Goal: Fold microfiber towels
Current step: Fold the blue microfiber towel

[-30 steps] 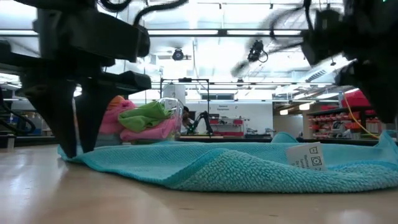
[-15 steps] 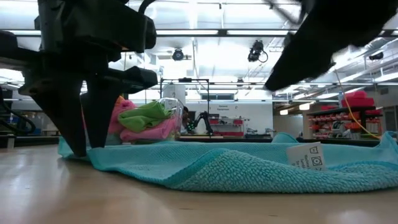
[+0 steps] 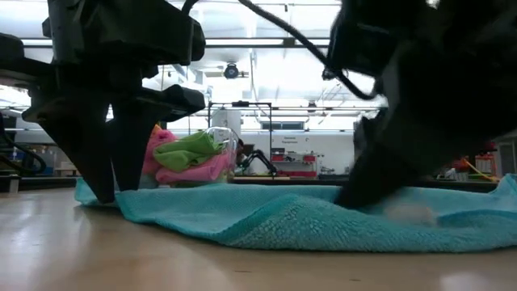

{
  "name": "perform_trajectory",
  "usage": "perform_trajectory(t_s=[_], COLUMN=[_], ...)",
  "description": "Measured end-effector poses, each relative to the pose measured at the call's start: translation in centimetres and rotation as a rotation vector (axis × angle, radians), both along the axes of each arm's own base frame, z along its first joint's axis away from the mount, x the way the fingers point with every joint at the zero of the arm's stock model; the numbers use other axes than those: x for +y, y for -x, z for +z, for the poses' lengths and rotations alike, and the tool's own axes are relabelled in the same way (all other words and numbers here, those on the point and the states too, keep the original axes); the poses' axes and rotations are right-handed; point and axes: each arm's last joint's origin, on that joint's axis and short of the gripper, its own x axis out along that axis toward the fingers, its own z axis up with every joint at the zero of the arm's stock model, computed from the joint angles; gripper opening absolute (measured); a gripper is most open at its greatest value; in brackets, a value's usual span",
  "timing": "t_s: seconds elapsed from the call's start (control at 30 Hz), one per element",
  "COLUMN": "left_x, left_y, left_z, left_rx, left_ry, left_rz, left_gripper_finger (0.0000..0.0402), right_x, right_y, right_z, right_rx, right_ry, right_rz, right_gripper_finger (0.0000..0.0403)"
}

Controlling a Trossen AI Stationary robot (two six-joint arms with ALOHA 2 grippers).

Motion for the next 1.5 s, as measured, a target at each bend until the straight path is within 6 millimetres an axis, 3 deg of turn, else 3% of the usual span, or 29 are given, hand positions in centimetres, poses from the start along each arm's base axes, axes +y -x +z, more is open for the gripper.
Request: perform_trajectory(t_s=[0.33,0.67,0.83,0.97,1.17,1.33,1.5], left_x=[0.0,0.7,0.3,-0.1,-0.1,0.3,1.3], left_y=[0.0,-0.3,-0.7,-1.2,-2.6,-3.0,-3.5], left_z=[0.0,0.0,1.6,2.3,2.7,2.8,1.9], left_rx=[0.0,0.004,-0.021,-0.063,-0.188,-0.204,-0.29], left_ry=[-0.001,0.006,0.022,0.032,0.078,0.083,0.08], left_rz=[-0.004,0.038,-0.019,-0.057,-0.056,-0.014,0.043], left_gripper_finger=[0.0074,0.0079,0.0072,0.0069,0.0075,0.007,0.0061], right_x=[2.6,5.6,7.5,7.9,5.8,4.5,4.9], right_y=[1.6,3.9,4.2,4.1,3.9,3.5,2.3], right_z=[0.1,0.3,1.5,2.8,3.1,1.9,0.6], right_rx=[0.027,0.081,0.086,0.122,-0.007,0.004,-0.03], right_ry=[-0.077,-0.25,-0.33,-0.161,0.207,0.276,0.301], right_rz=[0.128,0.063,0.076,0.038,-0.217,-0.223,-0.143], right_gripper_finger=[0.0181,0.0181,0.0181,0.0181,0.0181,0.0181,0.0181])
